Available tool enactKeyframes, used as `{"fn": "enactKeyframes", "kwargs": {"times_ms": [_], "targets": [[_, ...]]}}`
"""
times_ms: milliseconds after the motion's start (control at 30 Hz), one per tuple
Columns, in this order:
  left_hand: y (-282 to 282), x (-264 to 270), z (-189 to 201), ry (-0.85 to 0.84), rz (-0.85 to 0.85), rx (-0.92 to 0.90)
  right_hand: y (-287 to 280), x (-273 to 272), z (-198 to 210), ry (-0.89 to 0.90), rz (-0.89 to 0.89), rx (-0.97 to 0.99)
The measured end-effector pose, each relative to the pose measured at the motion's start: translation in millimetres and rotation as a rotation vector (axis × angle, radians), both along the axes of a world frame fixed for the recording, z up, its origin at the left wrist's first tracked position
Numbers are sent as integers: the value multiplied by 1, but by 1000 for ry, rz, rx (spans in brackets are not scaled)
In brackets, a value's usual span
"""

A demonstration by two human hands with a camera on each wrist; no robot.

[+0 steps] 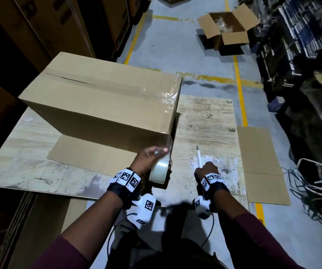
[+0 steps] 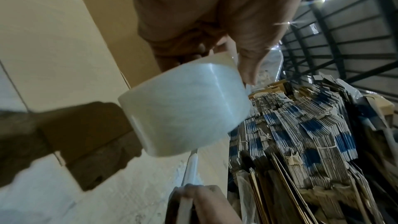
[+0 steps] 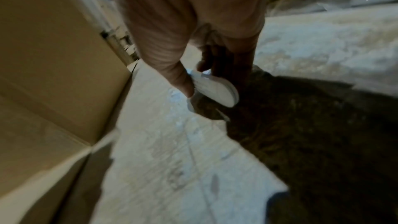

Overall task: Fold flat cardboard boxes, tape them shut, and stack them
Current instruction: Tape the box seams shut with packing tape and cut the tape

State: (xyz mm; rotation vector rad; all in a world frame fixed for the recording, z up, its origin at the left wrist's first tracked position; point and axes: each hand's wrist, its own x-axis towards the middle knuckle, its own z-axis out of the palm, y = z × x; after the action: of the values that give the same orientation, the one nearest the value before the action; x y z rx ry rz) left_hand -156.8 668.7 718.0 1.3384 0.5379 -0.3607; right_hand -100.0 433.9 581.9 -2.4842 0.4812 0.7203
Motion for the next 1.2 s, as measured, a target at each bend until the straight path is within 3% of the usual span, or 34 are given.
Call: {"fn": "enactKeyframes", "kwargs": {"times_ms": [133, 200, 267, 433, 533, 667, 900, 1200], "targets": [[-3, -4, -3, -27, 36, -16, 4, -13, 33, -106, -339, 451], [-1, -5, -7, -32, 41, 1, 4, -27, 67, -210, -283, 548], [0, -5, -10, -27, 31, 20, -3, -38, 101, -335, -86, 580], [-5, -8, 1, -36, 58, -18, -26, -30, 155, -605, 394, 483], [-3, -5, 1, -33, 47, 20, -26, -16, 181, -672, 569, 451], [1, -2, -8, -34, 49, 30, -16, 0, 193, -746, 810, 238], [-1, -3, -10, -29, 53, 89, 4, 2, 205, -871, 998, 1], [-4, -5, -11, -41, 53, 135, 18, -11, 224, -942, 1067, -121]]}}
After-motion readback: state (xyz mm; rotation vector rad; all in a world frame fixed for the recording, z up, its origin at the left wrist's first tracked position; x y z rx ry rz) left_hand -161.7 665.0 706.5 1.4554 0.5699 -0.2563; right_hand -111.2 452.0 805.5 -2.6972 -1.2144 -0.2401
